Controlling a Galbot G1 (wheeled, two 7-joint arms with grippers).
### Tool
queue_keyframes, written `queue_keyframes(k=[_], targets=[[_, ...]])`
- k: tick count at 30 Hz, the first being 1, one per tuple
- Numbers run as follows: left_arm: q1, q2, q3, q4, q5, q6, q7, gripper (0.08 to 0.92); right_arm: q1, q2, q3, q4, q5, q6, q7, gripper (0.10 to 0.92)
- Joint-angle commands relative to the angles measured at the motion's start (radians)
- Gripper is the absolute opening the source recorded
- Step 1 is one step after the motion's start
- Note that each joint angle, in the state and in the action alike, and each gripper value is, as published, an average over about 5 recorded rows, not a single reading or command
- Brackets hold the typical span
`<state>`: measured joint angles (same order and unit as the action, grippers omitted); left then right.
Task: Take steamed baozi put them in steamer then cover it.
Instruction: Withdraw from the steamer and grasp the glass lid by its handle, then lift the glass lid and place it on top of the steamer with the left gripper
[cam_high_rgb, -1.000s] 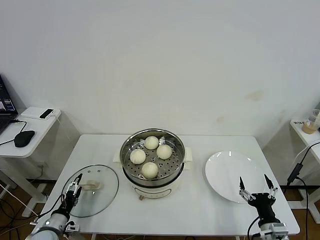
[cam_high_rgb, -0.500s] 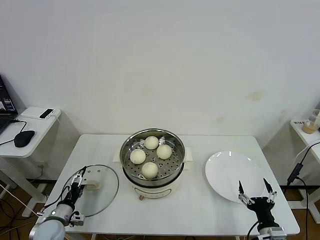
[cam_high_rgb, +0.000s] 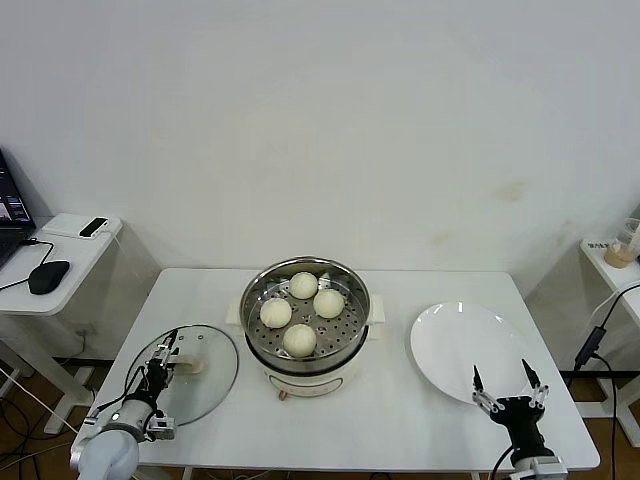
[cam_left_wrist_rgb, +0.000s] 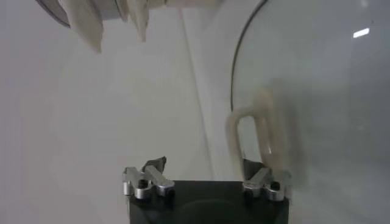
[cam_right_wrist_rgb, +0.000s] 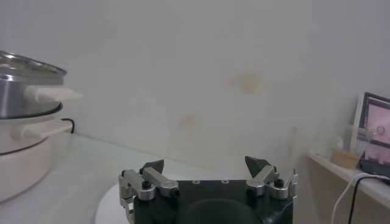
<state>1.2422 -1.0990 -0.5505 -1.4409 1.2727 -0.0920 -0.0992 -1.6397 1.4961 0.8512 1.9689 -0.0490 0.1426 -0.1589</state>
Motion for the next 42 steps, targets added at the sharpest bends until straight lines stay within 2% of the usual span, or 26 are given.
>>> queue_keyframes(k=[1, 8, 14, 17, 21, 26, 34, 38, 42], targets=[[-0.022, -0.009, 0.005, 0.032, -0.054, -0.014, -0.014, 0.567, -0.002, 0.0, -0.003, 0.0, -0.009, 0.0, -0.001, 0.823], [0.0, -0.017, -0.012, 0.011, -0.086, -0.03, -0.042, 0.36, 0.001, -0.004, -0.005, 0.001, -0.009, -0.002, -0.002, 0.823], [0.05, -0.015, -0.041, -0.057, -0.132, -0.027, -0.087, 0.191, 0.0, -0.009, -0.01, 0.007, -0.01, -0.002, -0.003, 0.823], [0.088, -0.008, -0.063, -0.111, -0.152, -0.014, -0.11, 0.143, 0.0, -0.012, -0.014, 0.006, -0.013, 0.0, -0.004, 0.823], [0.134, 0.01, -0.101, -0.189, -0.154, 0.017, -0.113, 0.138, -0.004, -0.016, -0.019, 0.005, -0.016, 0.003, -0.004, 0.823], [0.166, 0.059, -0.161, -0.282, -0.145, 0.035, -0.047, 0.138, -0.006, -0.023, -0.025, 0.003, -0.017, 0.006, -0.005, 0.823], [0.142, 0.163, -0.232, -0.351, -0.201, 0.048, 0.039, 0.138, -0.009, -0.031, -0.035, 0.001, -0.024, 0.006, -0.009, 0.823], [0.122, 0.208, -0.224, -0.399, -0.245, 0.076, 0.084, 0.138, -0.016, -0.031, -0.037, 0.006, -0.03, 0.006, -0.011, 0.823], [0.11, 0.256, -0.152, -0.478, -0.375, 0.148, 0.146, 0.138, -0.023, -0.025, -0.034, 0.009, -0.037, 0.007, -0.013, 0.823]])
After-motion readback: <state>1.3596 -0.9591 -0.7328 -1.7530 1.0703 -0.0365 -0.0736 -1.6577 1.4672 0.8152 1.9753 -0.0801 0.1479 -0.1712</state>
